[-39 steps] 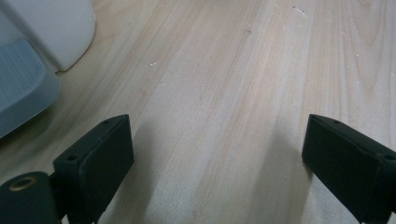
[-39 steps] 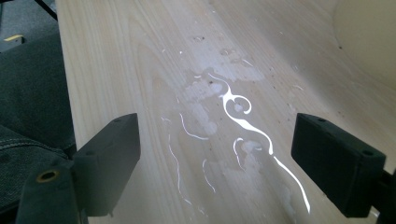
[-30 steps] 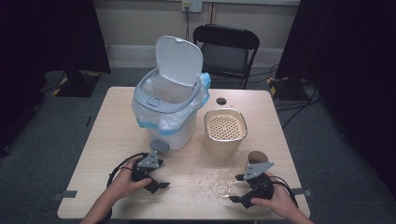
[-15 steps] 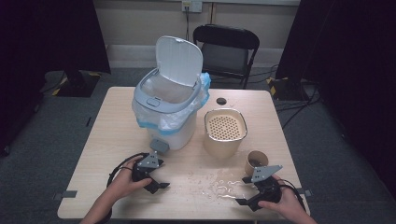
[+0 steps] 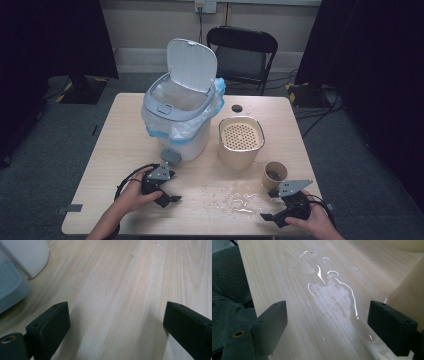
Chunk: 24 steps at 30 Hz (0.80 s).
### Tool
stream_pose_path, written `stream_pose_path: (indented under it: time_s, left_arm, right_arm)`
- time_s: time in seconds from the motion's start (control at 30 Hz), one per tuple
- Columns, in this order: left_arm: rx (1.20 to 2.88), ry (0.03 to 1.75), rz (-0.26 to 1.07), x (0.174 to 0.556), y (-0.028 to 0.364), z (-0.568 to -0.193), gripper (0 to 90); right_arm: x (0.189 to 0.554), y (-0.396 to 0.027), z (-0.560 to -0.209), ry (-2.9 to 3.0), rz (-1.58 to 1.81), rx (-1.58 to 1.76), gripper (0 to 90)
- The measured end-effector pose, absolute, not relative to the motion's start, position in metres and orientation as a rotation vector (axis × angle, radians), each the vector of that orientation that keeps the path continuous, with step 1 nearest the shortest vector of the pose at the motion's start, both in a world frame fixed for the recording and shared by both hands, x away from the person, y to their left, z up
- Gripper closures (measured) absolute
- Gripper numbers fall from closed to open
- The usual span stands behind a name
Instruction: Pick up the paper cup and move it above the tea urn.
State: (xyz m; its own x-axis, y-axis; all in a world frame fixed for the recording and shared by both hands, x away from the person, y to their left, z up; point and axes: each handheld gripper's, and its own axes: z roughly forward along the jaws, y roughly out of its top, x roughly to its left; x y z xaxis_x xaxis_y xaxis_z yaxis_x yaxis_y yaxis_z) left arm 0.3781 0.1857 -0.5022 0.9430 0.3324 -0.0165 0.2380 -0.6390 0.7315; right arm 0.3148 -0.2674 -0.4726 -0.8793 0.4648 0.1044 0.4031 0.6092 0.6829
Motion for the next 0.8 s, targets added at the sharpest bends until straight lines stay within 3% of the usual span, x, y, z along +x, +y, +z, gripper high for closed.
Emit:
stream_pose_path:
  time_s: [0.8]
  left_arm:
    - [2.295,0.393,0.151,0.378,0.185,-0.502,4.9]
  right_arm:
    - [0.318,-0.303,-0.469,2.627,1.117,0.878,15.5]
